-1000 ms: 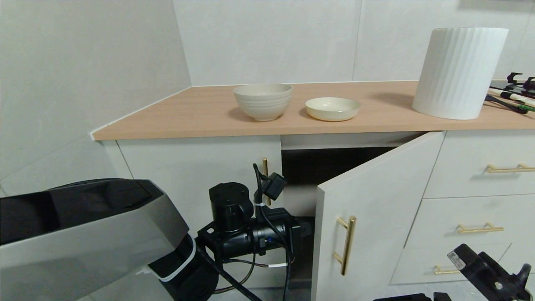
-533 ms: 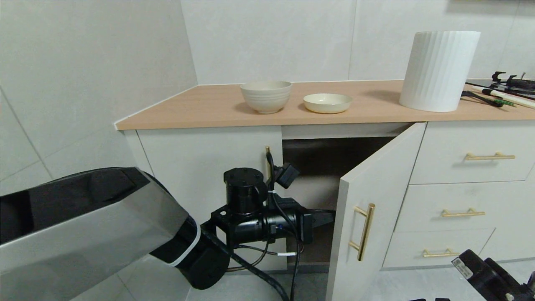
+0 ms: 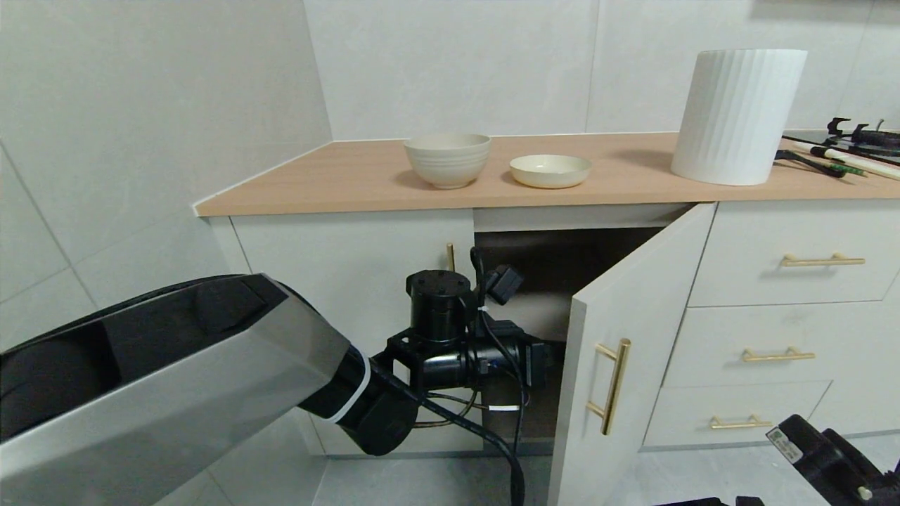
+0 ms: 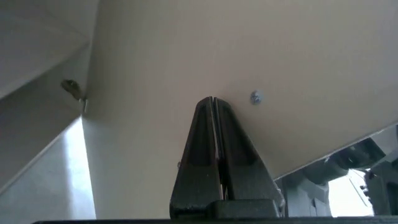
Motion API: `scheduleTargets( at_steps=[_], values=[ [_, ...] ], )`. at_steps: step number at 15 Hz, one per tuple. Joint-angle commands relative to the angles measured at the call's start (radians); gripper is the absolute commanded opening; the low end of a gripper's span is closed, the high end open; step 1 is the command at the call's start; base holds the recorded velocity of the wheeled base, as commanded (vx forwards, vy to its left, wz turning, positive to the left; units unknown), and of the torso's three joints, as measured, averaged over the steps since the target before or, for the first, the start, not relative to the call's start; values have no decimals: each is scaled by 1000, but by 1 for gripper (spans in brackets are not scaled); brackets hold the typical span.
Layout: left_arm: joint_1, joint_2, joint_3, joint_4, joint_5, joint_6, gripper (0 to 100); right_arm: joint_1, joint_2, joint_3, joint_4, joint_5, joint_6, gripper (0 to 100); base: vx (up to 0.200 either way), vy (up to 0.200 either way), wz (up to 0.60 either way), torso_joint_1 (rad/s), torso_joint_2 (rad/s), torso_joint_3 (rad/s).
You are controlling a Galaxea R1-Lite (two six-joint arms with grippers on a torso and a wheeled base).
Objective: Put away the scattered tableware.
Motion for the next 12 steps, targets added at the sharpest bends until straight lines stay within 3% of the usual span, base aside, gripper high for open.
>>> scheduleTargets(
  at_steps=[1, 6, 8, 12],
  values=[
    [-9, 6, -19, 11, -3, -1, 0, 1, -3, 0, -1, 1, 0, 100, 0, 0, 0, 0, 0, 0],
    [-11, 58, -99, 55, 0, -1, 0, 1, -6, 0, -1, 1, 0, 100, 0, 0, 0, 0, 0, 0],
    [-15, 70, -111, 61, 26, -5, 0, 1, -6, 0, -1, 1, 0, 100, 0, 0, 0, 0, 0, 0],
    [-72, 19, -104, 61, 38, -11, 0, 10, -24, 0, -2, 6, 0, 100, 0, 0, 0, 0, 0, 0]
  ],
)
